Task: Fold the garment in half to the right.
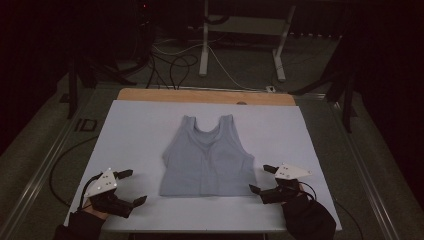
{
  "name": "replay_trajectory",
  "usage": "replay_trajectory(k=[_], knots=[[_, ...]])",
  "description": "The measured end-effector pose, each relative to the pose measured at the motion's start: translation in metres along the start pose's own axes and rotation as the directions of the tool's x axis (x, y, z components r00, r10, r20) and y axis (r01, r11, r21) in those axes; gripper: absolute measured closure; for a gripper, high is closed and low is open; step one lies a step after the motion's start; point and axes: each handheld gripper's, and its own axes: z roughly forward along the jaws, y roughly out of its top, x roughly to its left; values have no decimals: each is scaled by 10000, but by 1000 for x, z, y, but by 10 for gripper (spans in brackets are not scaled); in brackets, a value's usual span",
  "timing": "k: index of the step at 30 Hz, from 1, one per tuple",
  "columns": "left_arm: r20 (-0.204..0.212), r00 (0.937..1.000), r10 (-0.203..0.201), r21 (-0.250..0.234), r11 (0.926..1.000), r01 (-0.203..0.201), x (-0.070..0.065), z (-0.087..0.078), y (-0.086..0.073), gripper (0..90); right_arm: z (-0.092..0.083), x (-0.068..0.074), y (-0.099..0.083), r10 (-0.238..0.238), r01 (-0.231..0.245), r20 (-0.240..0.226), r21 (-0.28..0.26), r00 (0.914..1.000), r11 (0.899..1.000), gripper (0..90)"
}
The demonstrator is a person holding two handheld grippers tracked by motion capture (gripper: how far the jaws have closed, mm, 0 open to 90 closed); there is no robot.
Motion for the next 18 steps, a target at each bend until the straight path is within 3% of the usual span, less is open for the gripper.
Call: replay_trajectory(k=[13,18], knots=[[269,9996,91,47,9999,-92,-2,1,2,3,4,1,-1,-81,94,-280,491,9996,9987,91],[415,9991,113,173,9998,-121,-4,3,3,3,4,1,0,-18,29,-269,427,9996,9991,91]])
